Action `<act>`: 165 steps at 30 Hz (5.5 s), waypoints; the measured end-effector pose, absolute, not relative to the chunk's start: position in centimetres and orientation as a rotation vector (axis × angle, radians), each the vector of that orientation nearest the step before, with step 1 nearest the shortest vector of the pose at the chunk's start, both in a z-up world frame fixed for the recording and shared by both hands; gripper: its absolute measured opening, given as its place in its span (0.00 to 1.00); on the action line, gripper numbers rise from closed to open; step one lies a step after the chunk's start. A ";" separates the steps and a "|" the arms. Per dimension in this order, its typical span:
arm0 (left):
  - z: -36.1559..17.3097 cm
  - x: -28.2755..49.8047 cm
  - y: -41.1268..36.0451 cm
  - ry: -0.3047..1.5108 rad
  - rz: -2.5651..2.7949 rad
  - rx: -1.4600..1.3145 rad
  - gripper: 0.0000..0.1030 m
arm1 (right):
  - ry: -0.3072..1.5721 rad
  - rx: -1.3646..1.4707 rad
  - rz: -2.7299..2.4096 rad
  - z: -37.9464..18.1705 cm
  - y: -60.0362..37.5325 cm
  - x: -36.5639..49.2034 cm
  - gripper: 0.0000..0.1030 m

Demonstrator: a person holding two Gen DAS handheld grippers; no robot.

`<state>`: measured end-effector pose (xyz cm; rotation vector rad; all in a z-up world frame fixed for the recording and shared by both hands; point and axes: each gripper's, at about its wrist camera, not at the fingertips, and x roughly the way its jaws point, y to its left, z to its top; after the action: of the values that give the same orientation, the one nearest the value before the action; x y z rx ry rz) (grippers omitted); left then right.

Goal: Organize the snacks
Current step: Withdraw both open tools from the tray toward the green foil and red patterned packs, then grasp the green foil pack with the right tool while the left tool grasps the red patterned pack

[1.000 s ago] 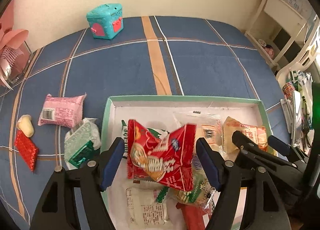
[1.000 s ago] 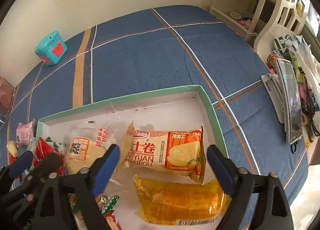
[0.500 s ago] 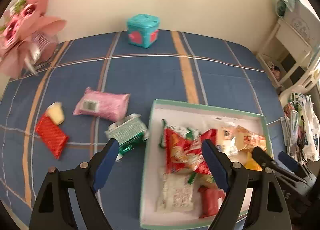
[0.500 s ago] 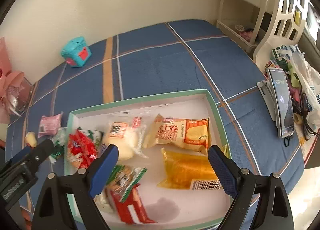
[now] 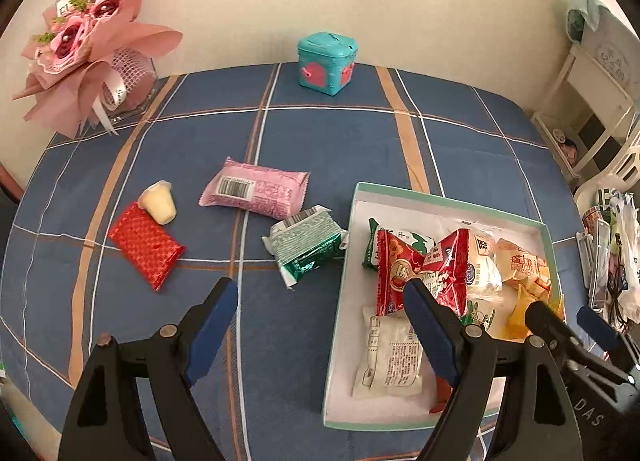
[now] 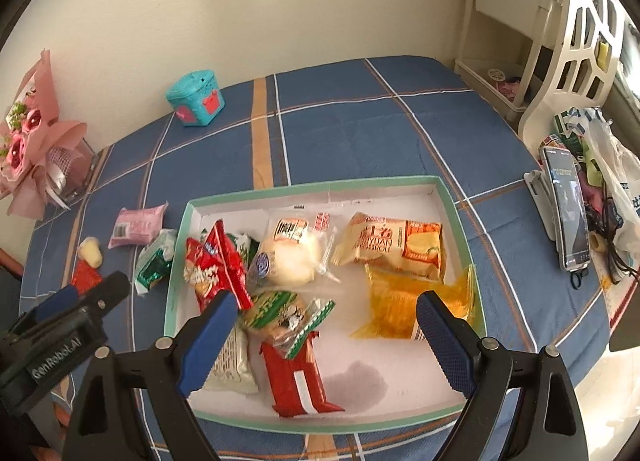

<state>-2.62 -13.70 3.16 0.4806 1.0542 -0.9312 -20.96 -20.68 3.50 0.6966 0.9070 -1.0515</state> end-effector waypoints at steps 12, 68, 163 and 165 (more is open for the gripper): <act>3.1 -2.0 -12.9 1.058 -0.898 0.462 0.83 | 0.906 0.725 -1.036 3.2 -20.8 -20.9 0.90; 1.6 8.4 -5.7 1.103 -0.656 0.338 0.98 | 0.984 0.613 -0.841 0.3 -14.5 -9.0 1.00; -9.6 19.6 -10.2 1.289 -0.546 0.338 0.86 | 1.196 0.528 -0.578 -6.8 -18.0 3.0 0.65; -9.8 20.0 -9.8 1.302 -0.543 0.319 0.86 | 1.193 0.534 -0.583 -6.8 -18.2 2.9 0.64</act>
<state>19.97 -9.84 -9.78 0.3192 1.3022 -0.5429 2.86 -18.21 -6.82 0.5338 1.1935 -0.5829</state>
